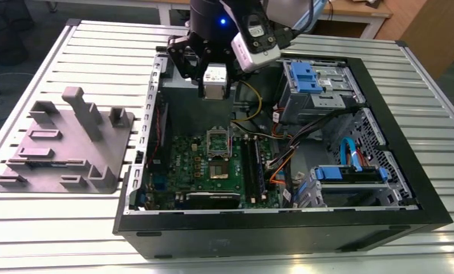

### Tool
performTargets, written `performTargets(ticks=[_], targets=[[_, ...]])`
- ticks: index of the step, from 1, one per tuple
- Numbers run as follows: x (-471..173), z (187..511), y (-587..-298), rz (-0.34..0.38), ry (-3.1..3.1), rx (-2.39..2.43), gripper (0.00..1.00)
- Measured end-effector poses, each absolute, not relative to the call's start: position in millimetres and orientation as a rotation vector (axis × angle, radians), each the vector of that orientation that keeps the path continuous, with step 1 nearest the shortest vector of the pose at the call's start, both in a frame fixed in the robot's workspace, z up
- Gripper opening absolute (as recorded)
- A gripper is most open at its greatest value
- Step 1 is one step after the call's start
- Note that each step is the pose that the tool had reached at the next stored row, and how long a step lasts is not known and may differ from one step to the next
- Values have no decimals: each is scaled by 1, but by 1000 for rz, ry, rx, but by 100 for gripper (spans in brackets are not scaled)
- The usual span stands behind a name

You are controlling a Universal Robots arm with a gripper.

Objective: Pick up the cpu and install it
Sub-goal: 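Pick up the cpu and move it towards the insertion slot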

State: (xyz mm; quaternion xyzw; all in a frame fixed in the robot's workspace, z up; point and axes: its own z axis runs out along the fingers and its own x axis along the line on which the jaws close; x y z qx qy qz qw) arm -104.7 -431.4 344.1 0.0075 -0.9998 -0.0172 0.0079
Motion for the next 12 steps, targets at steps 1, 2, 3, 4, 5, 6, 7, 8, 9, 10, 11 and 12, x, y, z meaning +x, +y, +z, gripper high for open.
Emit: performTargets(ticks=[1, 2, 3, 4, 5, 6, 7, 8, 9, 10, 11, 12], targets=[[-105, 342, -432, -54, -3126, 23, 47], [-105, 341, -432, -54, -3126, 23, 47], [-105, 339, -432, -54, -3126, 23, 47], [-105, 337, -433, -53, -3126, 23, 47], [-105, 335, -433, -53, -3126, 23, 47], [-105, 333, -433, -53, -3126, 23, 47], [-105, 331, -434, -53, -3126, 23, 47], [-105, 330, -434, -53, -3126, 23, 47], [-105, 328, -435, -53, -3126, 23, 47], [-105, 326, -435, -53, -3126, 23, 47], [-105, 324, -436, -53, -3126, 23, 47], [-105, 322, -437, -54, -3126, 23, 47]])
